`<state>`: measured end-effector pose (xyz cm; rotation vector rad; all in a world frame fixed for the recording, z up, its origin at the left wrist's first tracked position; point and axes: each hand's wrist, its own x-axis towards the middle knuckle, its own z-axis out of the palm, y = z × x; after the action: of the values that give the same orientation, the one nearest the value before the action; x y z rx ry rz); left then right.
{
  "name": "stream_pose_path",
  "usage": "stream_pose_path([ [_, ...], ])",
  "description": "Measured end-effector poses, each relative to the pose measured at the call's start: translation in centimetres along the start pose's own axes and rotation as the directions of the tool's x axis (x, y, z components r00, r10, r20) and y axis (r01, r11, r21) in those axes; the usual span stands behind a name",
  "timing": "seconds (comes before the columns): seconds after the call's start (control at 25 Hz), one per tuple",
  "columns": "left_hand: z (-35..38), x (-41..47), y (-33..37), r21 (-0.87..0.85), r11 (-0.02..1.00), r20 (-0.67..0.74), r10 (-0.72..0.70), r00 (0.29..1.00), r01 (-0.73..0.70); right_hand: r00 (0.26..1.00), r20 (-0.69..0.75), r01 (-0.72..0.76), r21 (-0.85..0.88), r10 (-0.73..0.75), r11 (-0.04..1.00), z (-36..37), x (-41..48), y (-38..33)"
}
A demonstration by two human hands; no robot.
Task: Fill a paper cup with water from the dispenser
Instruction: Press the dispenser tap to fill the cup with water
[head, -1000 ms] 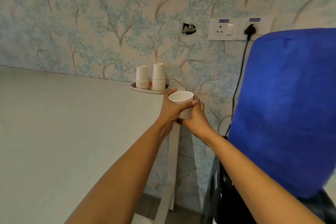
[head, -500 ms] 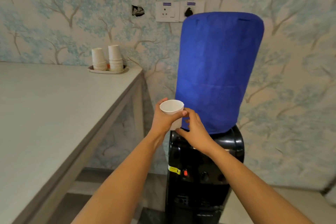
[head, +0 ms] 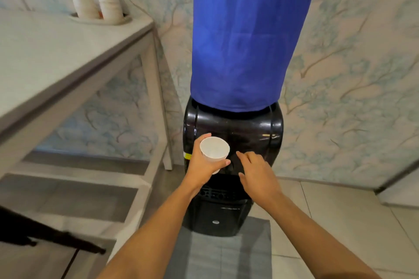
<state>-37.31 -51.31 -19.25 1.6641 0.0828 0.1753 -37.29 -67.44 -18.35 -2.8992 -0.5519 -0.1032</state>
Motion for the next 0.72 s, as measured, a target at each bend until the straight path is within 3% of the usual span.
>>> stream_pose_path([
  [0.28, -0.2, -2.4, -10.3, 0.011, 0.988, 0.042, -0.154, 0.987, 0.153, 0.996, 0.083, 0.047, -0.155, -0.034, 0.987, 7.9, -0.4, 0.6],
  [0.56, 1.2, -3.0, -17.0, -0.082, 0.927, 0.166, -0.35, 0.922, 0.367, 0.997, 0.057, 0.07, -0.378, -0.052, 0.923, 12.5, -0.4, 1.2],
  [0.72, 2.6, -2.4, -19.7, -0.119, 0.9, 0.184, -0.394, 0.9, 0.419, 0.996, -0.032, 0.057, -0.481, -0.082, 0.875, 13.7, -0.1, 2.1],
])
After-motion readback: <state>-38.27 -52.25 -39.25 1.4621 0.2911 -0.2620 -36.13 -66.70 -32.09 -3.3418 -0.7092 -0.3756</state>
